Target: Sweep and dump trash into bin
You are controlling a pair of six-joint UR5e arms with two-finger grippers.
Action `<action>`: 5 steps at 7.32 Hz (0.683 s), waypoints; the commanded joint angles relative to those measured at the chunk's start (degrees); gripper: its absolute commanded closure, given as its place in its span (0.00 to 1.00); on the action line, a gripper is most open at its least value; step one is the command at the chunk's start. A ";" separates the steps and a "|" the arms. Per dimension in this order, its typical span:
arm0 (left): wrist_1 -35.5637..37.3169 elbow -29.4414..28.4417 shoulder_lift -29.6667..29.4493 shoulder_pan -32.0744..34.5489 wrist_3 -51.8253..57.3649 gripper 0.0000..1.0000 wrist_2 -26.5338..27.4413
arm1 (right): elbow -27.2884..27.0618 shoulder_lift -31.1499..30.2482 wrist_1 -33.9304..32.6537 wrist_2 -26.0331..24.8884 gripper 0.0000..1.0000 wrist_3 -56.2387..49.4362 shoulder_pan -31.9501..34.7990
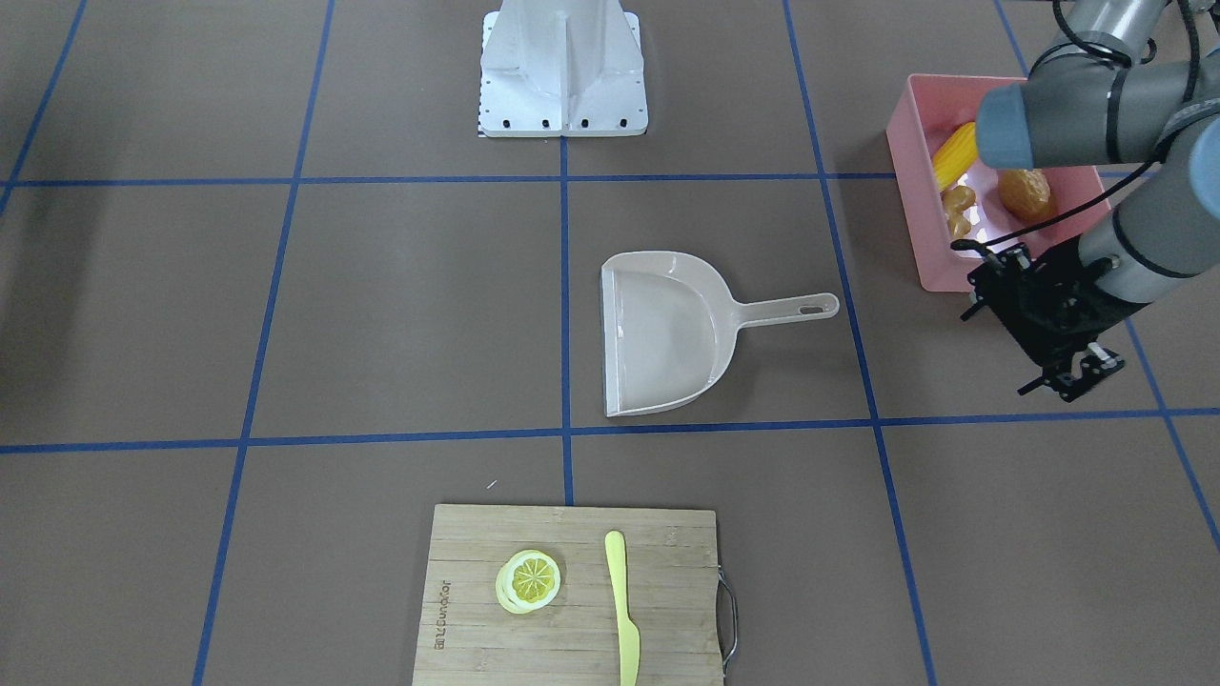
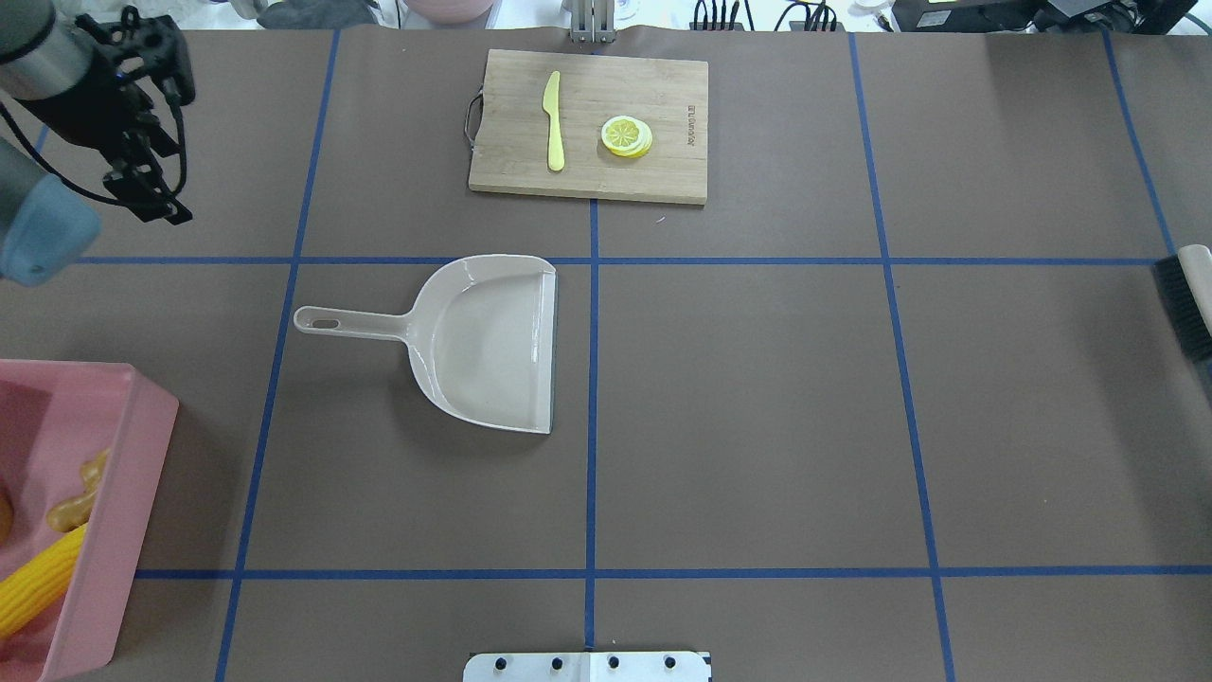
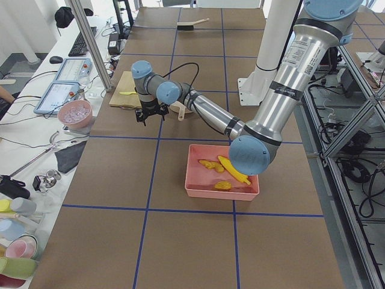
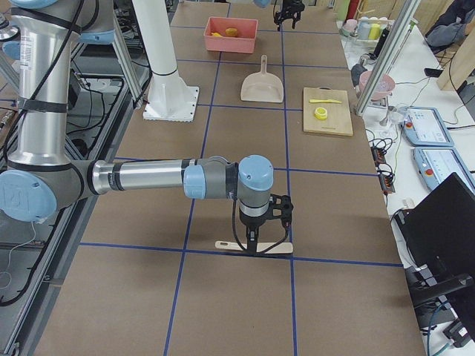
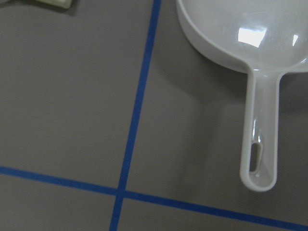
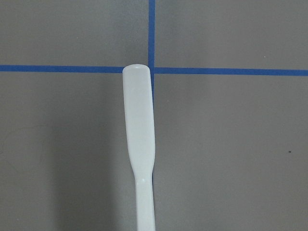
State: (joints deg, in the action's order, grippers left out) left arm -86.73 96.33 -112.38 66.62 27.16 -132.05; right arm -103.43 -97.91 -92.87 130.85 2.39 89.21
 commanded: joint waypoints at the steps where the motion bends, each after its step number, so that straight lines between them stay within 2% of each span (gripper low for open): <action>1: -0.02 -0.09 5.30 9.09 -8.95 0.02 -3.12 | -0.01 0.00 -0.03 0.02 0.00 0.07 -0.09; 3: 0.07 0.00 12.58 18.50 -9.41 0.02 -4.00 | 0.07 0.00 -0.03 -0.07 0.00 0.07 0.00; 4: -0.02 0.00 16.72 22.81 -12.97 0.02 -4.00 | 0.07 0.00 -0.03 -0.07 0.00 0.07 0.00; 5: -0.11 -0.09 19.63 24.16 -14.32 0.02 -3.74 | 0.07 0.00 -0.03 -0.07 0.00 0.07 0.00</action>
State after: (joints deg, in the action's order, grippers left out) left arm -86.74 96.30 -97.05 87.46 15.17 -135.90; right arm -103.36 -97.91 -92.90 130.78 2.46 89.20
